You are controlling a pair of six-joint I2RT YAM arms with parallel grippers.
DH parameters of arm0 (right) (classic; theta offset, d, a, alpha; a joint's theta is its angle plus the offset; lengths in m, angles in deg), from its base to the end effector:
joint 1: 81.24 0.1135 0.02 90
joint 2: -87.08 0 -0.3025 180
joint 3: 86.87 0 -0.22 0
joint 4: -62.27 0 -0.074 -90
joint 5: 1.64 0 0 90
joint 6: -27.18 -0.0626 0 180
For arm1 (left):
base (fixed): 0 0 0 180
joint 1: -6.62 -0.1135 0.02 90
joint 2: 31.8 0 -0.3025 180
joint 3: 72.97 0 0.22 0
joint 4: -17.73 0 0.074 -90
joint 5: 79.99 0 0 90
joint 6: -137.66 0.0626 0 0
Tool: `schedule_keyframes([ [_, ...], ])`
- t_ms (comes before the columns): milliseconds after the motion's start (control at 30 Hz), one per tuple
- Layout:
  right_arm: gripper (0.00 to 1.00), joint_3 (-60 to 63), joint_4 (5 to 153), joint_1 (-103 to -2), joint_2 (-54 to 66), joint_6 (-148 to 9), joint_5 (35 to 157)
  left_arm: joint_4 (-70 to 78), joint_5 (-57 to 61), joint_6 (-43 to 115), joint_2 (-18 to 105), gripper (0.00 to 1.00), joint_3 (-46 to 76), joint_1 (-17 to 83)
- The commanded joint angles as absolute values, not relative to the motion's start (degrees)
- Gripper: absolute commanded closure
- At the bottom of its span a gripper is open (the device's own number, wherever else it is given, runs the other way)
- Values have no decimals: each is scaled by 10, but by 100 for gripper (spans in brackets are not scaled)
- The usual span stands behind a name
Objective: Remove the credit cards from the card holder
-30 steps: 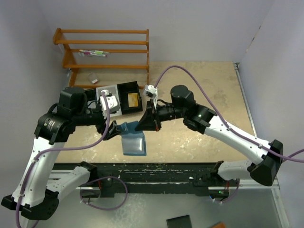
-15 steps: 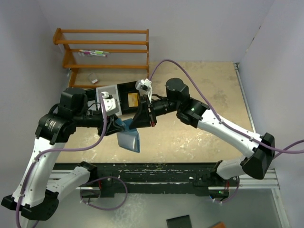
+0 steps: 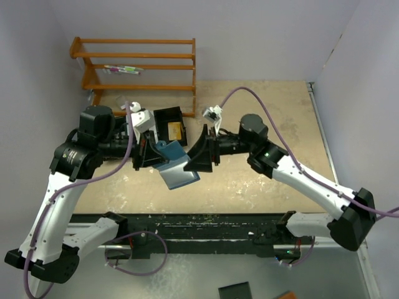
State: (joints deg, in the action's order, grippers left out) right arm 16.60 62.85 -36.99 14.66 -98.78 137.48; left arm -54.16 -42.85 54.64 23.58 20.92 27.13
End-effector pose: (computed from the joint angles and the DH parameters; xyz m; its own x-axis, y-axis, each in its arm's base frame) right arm 0.1552 0.2173 0.4247 -0.5499 0.0008 -0.8352 -0.8331 -0.0720 0.5484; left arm 0.0890 -0.0866 0.4379 -0.4100 0.2317 -0.8821 0.8914 0.3064 -0.3339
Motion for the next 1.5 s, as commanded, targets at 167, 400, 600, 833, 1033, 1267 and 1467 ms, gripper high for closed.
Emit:
schedule_keyframes([
  [167,31,286,491,-368,288,-1045,1364,-406,-577,361,270,100,264,242],
  [400,41,294,476,-368,296,-1048,1353,-387,-604,338,273,100,262,236],
  [600,44,301,476,-368,305,-1038,1365,-377,-628,318,275,100,263,230],
  [833,49,321,488,-368,336,-1034,1345,-359,-644,296,276,100,264,228],
  [1033,53,308,491,-368,333,-1032,1328,-350,-649,289,272,100,257,227],
  [1267,50,288,514,-367,308,-1039,1276,-362,-643,305,267,100,254,226],
  [1467,41,274,492,-368,286,-1069,1238,-393,-626,351,260,100,249,227],
])
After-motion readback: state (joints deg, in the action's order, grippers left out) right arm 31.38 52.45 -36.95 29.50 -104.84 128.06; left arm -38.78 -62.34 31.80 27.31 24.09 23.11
